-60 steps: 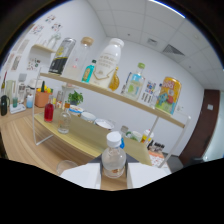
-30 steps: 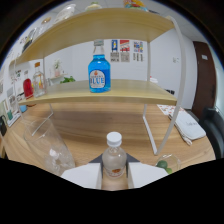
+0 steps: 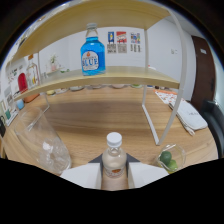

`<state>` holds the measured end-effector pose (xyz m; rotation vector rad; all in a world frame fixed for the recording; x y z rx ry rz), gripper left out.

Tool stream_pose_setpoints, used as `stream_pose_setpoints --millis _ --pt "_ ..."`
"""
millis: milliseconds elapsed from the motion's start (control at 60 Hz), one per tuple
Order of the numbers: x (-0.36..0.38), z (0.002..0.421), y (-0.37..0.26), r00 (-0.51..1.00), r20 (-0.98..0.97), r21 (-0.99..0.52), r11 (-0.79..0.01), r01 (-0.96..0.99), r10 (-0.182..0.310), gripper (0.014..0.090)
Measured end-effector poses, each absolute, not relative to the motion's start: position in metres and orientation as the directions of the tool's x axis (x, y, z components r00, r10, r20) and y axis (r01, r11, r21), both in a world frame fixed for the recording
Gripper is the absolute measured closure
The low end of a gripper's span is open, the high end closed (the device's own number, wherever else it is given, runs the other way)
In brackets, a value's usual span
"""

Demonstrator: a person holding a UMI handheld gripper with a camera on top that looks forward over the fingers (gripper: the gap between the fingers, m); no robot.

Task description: Make me a cup of Mojito.

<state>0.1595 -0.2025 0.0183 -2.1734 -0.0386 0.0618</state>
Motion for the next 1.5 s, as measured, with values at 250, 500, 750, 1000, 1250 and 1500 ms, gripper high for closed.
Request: stream_pose_setpoints --millis 250,500,750,1000,1250,1500 --pt "0.162 0.029 -0.218 0.999 -0.031 -0.814 -0.581 -0.012 0.022 0.0445" --pt "0.156 0.106 -0.263 0.998 0.024 -0.871 -0.491 -0.005 -0.051 0.0185" --pt "0.095 0.141 -0.321 0.999 -0.01 -0.874 -0.484 -0.032 -0.048 0.0194" --pt "0.033 0.132 -0.347 1.0 -0.015 -0.861 -0.508 0.001 0.027 0.0185" --pt "-0.037 0.204 -0.332 0.995 0.003 -0.895 -0.443 0.046 0.096 0.0182" --pt "-0.106 0.328 -0.267 0.994 -0.033 -0.953 -0.303 0.0 0.102 0.0179"
